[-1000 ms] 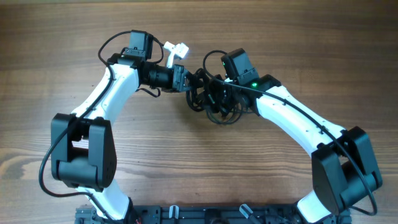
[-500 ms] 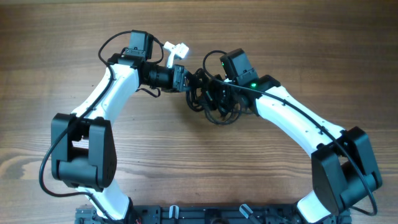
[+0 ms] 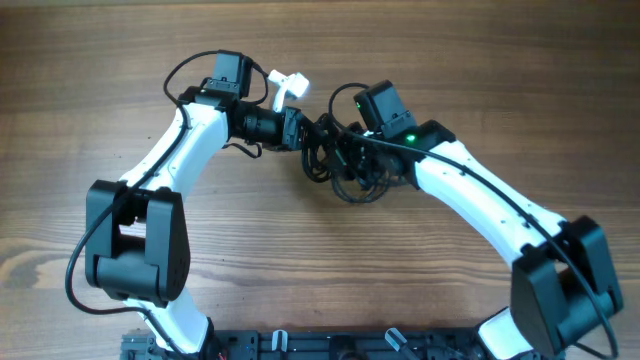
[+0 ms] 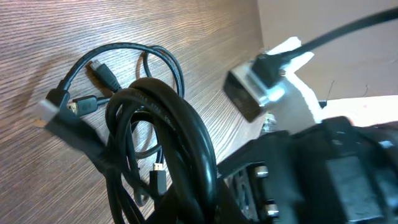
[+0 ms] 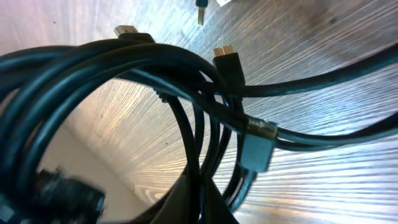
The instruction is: Untangle cables
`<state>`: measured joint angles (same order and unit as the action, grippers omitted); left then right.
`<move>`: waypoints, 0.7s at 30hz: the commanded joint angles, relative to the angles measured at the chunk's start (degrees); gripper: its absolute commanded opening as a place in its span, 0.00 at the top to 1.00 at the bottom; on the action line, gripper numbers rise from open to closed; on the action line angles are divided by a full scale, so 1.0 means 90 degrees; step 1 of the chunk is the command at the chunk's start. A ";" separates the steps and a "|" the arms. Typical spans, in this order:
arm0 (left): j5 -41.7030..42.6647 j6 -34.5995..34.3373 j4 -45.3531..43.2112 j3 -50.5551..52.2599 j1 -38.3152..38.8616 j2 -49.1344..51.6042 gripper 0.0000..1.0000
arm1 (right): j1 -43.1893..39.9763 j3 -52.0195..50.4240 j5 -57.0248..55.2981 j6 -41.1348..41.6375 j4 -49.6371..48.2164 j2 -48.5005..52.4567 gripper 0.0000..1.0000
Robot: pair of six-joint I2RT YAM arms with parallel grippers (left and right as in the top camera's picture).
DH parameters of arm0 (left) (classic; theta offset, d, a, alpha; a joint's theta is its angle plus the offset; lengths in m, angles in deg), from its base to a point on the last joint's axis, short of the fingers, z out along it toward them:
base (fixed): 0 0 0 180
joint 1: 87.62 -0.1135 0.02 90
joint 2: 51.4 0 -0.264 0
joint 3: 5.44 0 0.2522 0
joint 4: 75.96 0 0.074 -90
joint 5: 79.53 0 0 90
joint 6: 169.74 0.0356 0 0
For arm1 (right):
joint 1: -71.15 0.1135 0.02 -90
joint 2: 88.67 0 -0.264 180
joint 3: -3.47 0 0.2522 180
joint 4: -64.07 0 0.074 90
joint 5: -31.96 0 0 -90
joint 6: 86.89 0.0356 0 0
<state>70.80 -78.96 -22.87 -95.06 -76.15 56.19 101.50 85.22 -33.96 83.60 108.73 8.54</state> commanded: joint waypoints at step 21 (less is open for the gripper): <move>-0.0051 0.0027 -0.0138 -0.0104 -0.0092 -0.0083 0.96 | 0.1229 -0.0092 0.0194 -0.0704 0.1217 -0.0777 0.96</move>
<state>69.89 -78.96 -23.72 -95.08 -76.59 56.17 111.49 84.85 -33.83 75.47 119.07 2.99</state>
